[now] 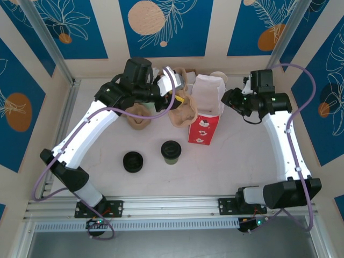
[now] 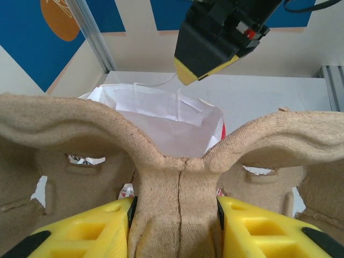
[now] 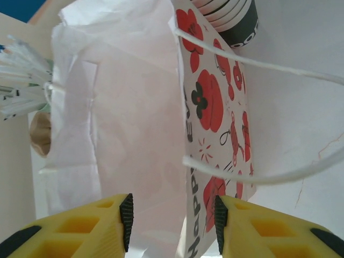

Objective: Pack the takeout coffee

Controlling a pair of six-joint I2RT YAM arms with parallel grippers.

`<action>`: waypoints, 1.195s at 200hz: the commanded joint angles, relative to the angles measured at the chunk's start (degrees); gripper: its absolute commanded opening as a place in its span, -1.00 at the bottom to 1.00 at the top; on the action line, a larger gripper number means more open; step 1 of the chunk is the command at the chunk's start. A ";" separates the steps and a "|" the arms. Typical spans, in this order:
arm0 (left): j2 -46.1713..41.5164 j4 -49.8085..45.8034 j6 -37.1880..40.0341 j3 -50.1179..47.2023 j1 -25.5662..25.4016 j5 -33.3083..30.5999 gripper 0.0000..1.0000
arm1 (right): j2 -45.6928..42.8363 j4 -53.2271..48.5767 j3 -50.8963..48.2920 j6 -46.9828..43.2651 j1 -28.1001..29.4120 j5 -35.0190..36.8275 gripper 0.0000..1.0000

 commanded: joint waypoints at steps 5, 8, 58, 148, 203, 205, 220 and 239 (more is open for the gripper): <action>0.92 1.06 -1.69 2.74 -0.58 2.37 -0.20 | 1.40 1.10 0.03 -2.00 -0.22 2.44 -0.05; 1.10 1.03 -1.75 2.91 -0.53 2.44 -0.20 | 1.59 1.08 0.06 -2.06 -0.23 2.51 -0.04; 2.56 1.17 -2.71 4.42 -0.57 3.41 -0.21 | 4.39 2.67 -1.03 -2.62 -0.13 1.48 -0.04; 3.55 1.26 -3.94 5.20 -0.99 4.61 -0.22 | 6.54 3.91 -1.36 -4.09 -0.04 -1.30 -0.63; 5.77 -1.62 -5.34 8.40 -2.82 5.92 -0.22 | 0.65 3.25 -1.33 -9.47 2.92 1.64 -1.00; 5.94 -1.75 -5.42 8.62 -2.95 6.02 -0.22 | 0.50 3.14 -1.35 -9.60 2.98 1.68 -1.00; 6.68 -2.57 -6.47 9.43 -3.49 6.98 -0.22 | -1.86 2.15 -1.81 -11.48 3.94 2.55 -1.00; 7.12 -2.70 -7.95 9.75 -3.93 8.74 -0.22 | -4.50 0.05 -2.46 -13.32 4.86 3.83 -1.00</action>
